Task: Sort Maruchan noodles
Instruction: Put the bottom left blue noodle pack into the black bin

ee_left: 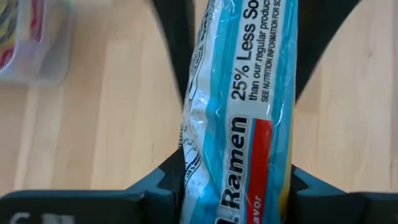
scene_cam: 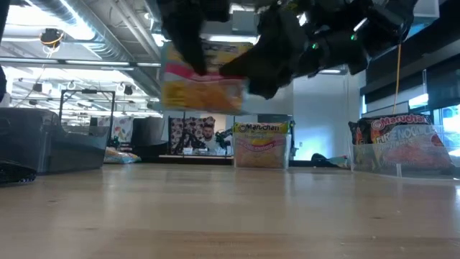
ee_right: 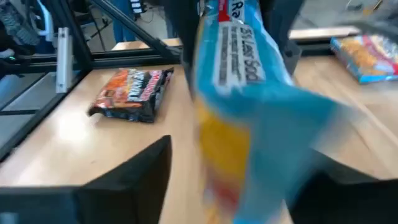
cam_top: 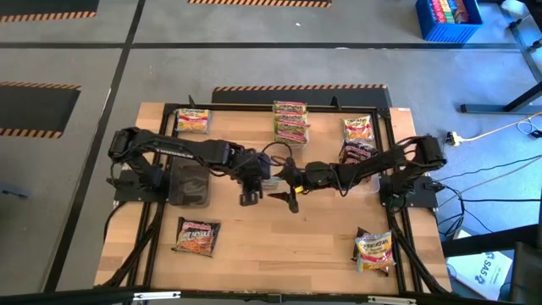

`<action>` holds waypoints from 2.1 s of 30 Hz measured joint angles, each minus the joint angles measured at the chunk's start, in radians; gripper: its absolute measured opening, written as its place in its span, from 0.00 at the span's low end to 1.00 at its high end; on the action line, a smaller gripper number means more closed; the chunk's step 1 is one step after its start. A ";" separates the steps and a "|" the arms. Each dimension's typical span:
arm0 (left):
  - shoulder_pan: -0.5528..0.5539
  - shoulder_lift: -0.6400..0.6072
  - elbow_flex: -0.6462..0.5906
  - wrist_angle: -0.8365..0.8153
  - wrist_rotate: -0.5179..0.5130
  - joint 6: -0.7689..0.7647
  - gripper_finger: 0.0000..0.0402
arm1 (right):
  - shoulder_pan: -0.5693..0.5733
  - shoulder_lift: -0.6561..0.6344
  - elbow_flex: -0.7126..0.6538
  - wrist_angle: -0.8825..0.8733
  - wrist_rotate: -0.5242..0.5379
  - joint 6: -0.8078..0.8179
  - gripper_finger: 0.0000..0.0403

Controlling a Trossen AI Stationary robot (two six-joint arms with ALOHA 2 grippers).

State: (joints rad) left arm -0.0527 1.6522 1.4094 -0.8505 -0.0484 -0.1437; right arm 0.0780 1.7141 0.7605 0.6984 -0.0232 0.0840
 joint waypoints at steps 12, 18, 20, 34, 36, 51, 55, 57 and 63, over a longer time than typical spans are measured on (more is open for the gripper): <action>-0.071 -0.180 -0.004 -0.480 -0.190 -0.148 0.30 | 0.000 -0.120 0.000 -0.225 -0.006 -0.007 0.78; -0.069 -0.296 -0.108 -0.616 -0.211 -0.227 0.30 | 0.000 -0.112 0.000 -0.176 -0.008 -0.006 0.76; -0.059 -0.352 -0.175 -0.628 -0.203 -0.241 0.30 | 0.000 -0.113 0.000 -0.149 -0.033 -0.006 0.76; 0.122 -0.593 -0.482 -0.423 -0.147 -0.039 0.31 | 0.000 -0.113 0.000 -0.108 -0.040 0.015 0.73; 0.153 -0.593 -0.513 -0.397 -0.145 -0.005 0.31 | 0.000 -0.113 0.000 -0.098 -0.040 0.016 0.73; 0.287 -0.593 -0.655 -0.203 -0.114 0.102 0.31 | 0.000 -0.113 0.000 -0.094 -0.058 0.042 0.73; 0.299 -0.595 -0.646 -0.231 -0.115 0.104 0.31 | 0.000 -0.113 0.000 -0.094 -0.059 0.042 0.73; 0.305 -0.595 -0.655 -0.226 -0.115 0.122 0.31 | 0.000 -0.113 -0.001 -0.094 -0.059 0.042 0.73; 0.333 -0.590 -0.670 -0.146 -0.089 0.173 0.31 | 0.000 -0.113 -0.001 -0.094 -0.059 0.039 0.73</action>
State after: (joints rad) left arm 0.2801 1.0622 0.7396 -0.9963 -0.1373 0.0298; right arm 0.0780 1.6012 0.7597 0.6039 -0.0824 0.1234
